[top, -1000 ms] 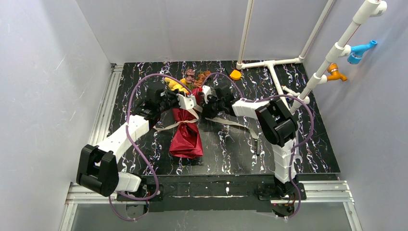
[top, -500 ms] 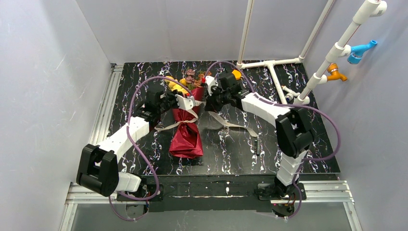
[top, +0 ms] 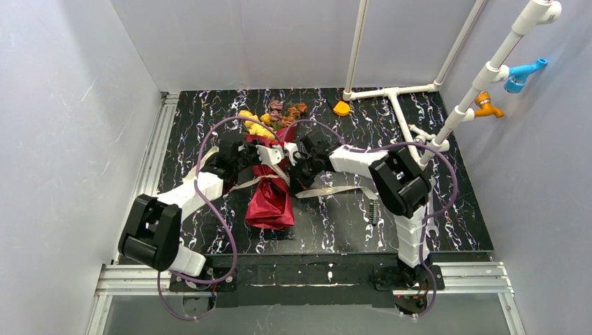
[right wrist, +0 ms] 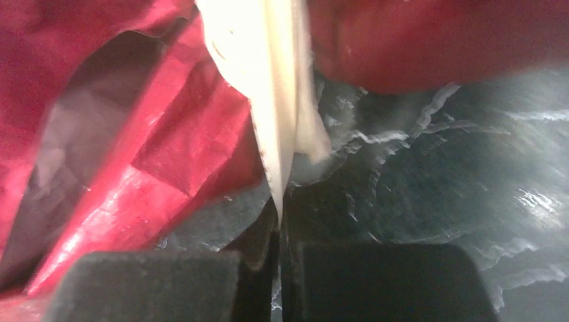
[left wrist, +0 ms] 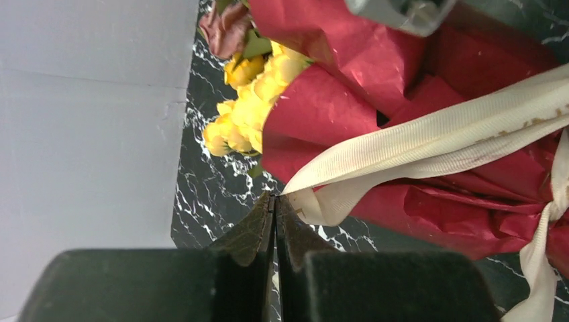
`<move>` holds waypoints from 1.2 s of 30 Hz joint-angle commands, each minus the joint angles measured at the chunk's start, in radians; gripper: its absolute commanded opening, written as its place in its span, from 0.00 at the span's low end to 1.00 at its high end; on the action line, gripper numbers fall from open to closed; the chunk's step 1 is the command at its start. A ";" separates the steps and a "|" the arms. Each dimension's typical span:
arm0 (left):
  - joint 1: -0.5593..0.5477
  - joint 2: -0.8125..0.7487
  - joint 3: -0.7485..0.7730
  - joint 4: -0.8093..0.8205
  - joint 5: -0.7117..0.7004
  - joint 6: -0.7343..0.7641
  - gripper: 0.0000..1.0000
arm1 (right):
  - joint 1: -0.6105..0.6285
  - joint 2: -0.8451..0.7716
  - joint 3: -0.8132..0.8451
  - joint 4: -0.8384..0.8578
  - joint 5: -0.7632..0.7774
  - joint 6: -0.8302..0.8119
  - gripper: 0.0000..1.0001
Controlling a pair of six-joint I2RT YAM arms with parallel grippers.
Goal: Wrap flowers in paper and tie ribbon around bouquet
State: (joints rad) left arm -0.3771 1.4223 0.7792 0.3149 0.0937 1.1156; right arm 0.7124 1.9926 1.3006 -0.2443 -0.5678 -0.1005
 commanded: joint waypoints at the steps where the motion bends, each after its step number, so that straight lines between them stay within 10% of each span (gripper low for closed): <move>1: 0.013 0.010 -0.009 0.067 -0.030 -0.012 0.00 | -0.009 0.065 0.078 -0.129 -0.010 -0.003 0.01; 7: 0.023 0.011 -0.021 0.070 -0.047 -0.009 0.00 | -0.008 0.016 0.056 -0.084 0.036 0.012 0.02; 16: 0.027 0.010 -0.025 0.072 -0.096 -0.037 0.00 | -0.008 -0.008 0.074 -0.095 0.033 0.033 0.39; 24: 0.036 -0.009 -0.054 0.071 -0.159 -0.071 0.45 | -0.009 -0.037 0.112 -0.168 0.040 0.021 0.47; 36: 0.036 -0.163 -0.099 0.002 -0.221 -0.174 0.77 | -0.008 -0.085 0.142 -0.195 0.027 0.035 0.56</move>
State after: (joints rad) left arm -0.3458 1.3544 0.6823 0.3557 -0.0944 1.0073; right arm 0.7033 1.9686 1.3933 -0.4202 -0.5285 -0.0666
